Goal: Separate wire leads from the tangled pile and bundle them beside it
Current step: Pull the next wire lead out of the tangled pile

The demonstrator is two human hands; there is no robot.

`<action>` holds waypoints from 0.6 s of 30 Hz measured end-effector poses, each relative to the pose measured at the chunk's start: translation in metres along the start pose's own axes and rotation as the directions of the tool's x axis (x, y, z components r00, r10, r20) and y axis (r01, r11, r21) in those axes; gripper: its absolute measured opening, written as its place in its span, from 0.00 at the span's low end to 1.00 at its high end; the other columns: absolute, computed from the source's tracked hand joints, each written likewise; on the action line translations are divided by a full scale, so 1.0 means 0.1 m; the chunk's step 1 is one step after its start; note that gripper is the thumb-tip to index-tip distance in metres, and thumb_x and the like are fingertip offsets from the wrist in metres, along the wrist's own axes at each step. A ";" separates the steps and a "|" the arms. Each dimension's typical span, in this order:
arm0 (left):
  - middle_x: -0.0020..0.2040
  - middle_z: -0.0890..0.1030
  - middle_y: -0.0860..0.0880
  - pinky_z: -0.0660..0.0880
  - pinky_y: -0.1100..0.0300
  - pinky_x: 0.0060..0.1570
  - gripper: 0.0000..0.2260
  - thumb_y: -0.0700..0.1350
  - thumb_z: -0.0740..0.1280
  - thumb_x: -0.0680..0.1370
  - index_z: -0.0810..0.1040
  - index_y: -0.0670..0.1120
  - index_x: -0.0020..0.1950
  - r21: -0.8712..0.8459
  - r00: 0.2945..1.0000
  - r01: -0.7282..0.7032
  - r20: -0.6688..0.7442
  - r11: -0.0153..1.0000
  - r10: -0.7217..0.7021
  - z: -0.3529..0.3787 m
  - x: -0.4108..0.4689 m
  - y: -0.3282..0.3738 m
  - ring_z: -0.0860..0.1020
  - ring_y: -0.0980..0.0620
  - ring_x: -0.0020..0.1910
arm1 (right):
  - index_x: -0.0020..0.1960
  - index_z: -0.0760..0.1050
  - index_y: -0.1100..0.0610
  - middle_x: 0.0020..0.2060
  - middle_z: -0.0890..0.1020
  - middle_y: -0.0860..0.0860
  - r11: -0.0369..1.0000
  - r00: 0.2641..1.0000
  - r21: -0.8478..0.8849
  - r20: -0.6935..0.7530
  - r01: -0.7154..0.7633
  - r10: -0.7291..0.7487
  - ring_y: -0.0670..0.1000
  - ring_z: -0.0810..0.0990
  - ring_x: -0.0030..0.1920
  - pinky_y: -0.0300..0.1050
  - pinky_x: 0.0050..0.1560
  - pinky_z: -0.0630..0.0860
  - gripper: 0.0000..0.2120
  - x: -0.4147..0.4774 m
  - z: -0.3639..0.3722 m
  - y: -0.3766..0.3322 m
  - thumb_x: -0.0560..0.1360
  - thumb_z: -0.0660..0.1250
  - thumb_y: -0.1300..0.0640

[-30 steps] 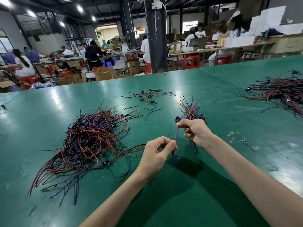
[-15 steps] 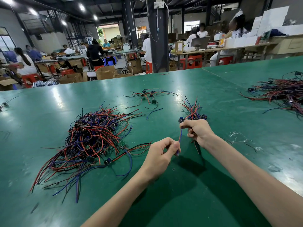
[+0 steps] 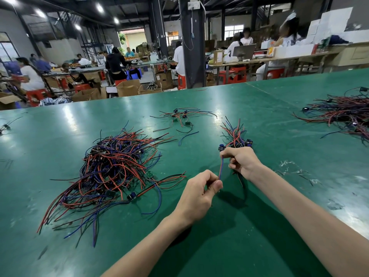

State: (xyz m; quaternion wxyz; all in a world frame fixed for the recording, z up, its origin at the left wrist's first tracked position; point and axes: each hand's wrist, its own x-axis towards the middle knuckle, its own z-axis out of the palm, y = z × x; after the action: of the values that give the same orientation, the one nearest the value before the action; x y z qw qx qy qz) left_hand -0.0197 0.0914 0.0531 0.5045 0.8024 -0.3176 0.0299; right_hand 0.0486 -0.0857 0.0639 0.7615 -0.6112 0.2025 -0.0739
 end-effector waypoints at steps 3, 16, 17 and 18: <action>0.34 0.74 0.56 0.66 0.65 0.34 0.13 0.43 0.62 0.81 0.69 0.54 0.37 0.006 1.000 0.000 0.022 1.000 0.000 0.00 -0.01 0.01 0.69 0.62 0.28 | 0.32 0.76 0.64 0.24 0.80 0.53 1.000 1.000 0.001 0.000 -0.002 0.002 0.44 0.61 0.20 0.35 0.19 0.61 0.07 0.00 -0.01 0.00 0.67 0.69 0.70; 0.33 0.83 0.47 0.72 0.61 0.35 0.24 0.58 0.58 0.77 0.83 0.42 0.35 -0.184 0.984 0.173 -0.005 0.968 -0.177 -0.05 -0.05 0.09 0.77 0.54 0.32 | 0.33 0.78 0.64 0.28 0.79 0.54 0.992 0.983 0.012 0.136 0.125 -0.126 0.46 0.61 0.23 0.35 0.21 0.61 0.07 -0.20 0.15 -0.06 0.69 0.69 0.69; 0.33 0.84 0.46 0.71 0.63 0.33 0.26 0.58 0.57 0.78 0.84 0.42 0.35 -0.284 0.964 0.252 -0.013 0.925 -0.266 -0.06 -0.02 0.10 0.77 0.55 0.31 | 0.33 0.78 0.64 0.28 0.80 0.54 0.995 0.982 0.064 0.166 0.076 -0.085 0.45 0.62 0.22 0.35 0.21 0.62 0.07 -0.23 0.17 -0.08 0.69 0.68 0.69; 0.35 0.84 0.45 0.70 0.64 0.32 0.25 0.58 0.58 0.79 0.84 0.42 0.36 -0.359 0.941 0.300 -0.042 0.884 -0.336 -0.08 0.01 0.10 0.77 0.55 0.31 | 0.34 0.78 0.64 0.28 0.80 0.54 0.994 0.979 0.104 0.199 0.029 -0.049 0.44 0.62 0.21 0.34 0.20 0.62 0.07 -0.27 0.20 -0.09 0.70 0.67 0.69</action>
State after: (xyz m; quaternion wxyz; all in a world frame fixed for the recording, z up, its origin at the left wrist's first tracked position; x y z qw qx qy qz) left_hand -0.0220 0.0946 0.0648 0.6517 0.7392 -0.1555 -0.0686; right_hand 0.0331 -0.0603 0.0816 0.8064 -0.5801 0.1084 -0.0368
